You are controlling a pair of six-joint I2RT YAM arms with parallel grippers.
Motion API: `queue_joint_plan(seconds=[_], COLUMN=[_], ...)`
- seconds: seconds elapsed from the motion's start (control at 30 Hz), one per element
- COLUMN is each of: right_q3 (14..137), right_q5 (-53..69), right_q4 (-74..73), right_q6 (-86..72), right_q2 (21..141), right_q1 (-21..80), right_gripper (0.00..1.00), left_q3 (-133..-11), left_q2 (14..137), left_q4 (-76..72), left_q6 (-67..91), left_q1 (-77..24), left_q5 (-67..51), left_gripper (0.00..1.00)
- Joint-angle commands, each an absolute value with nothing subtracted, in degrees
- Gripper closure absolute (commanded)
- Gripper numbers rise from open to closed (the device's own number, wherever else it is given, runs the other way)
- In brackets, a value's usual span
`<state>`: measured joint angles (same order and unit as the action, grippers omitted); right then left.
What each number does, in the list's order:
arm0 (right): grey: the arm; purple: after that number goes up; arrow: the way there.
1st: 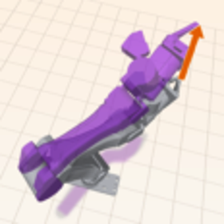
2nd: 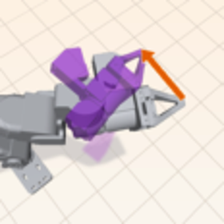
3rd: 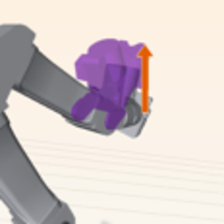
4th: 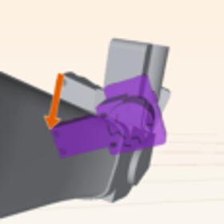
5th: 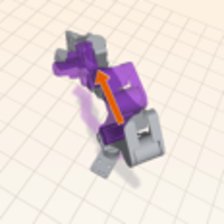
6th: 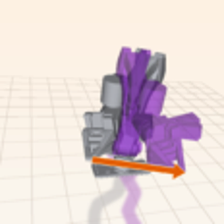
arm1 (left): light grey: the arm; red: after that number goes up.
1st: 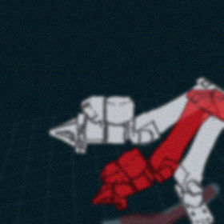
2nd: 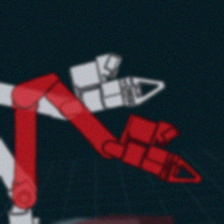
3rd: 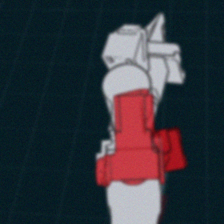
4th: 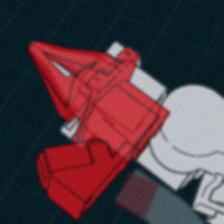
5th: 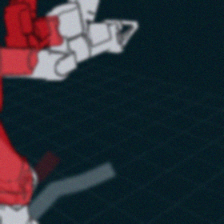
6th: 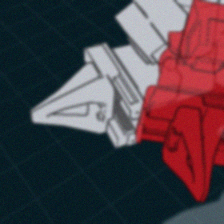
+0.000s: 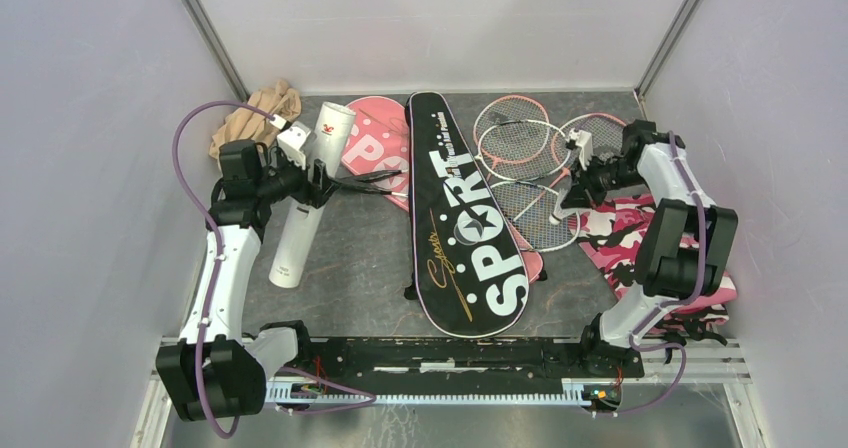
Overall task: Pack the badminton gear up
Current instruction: Pick up the shuttlecock at the center of the board.
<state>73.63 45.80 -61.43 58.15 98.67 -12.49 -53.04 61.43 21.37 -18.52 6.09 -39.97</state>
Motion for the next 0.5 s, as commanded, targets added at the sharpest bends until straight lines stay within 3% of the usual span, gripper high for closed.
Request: queue_joint_plan(seconds=[0.0, 0.23, 0.47], right_q3=[78.7, 81.3, 77.2], right_q5=[53.2, 59.6, 59.6], right_q4=[-64.3, -55.5, -24.4], right_q6=[58.9, 45.9, 17.4], right_q2=[92.3, 84.9, 75.5], right_q1=[-12.7, -11.3, -1.3], right_gripper=[1.0, 1.0, 1.0], left_q3=[-54.7, -54.9, -57.0], left_q2=[59.6, 60.0, 62.1], left_q4=[22.6, 24.3, 28.4], left_q6=[-23.8, -27.0, -30.0], left_q1=[5.3, 4.1, 0.8], left_q5=[-40.7, -42.1, -44.2], left_gripper=[0.98, 0.98, 0.98])
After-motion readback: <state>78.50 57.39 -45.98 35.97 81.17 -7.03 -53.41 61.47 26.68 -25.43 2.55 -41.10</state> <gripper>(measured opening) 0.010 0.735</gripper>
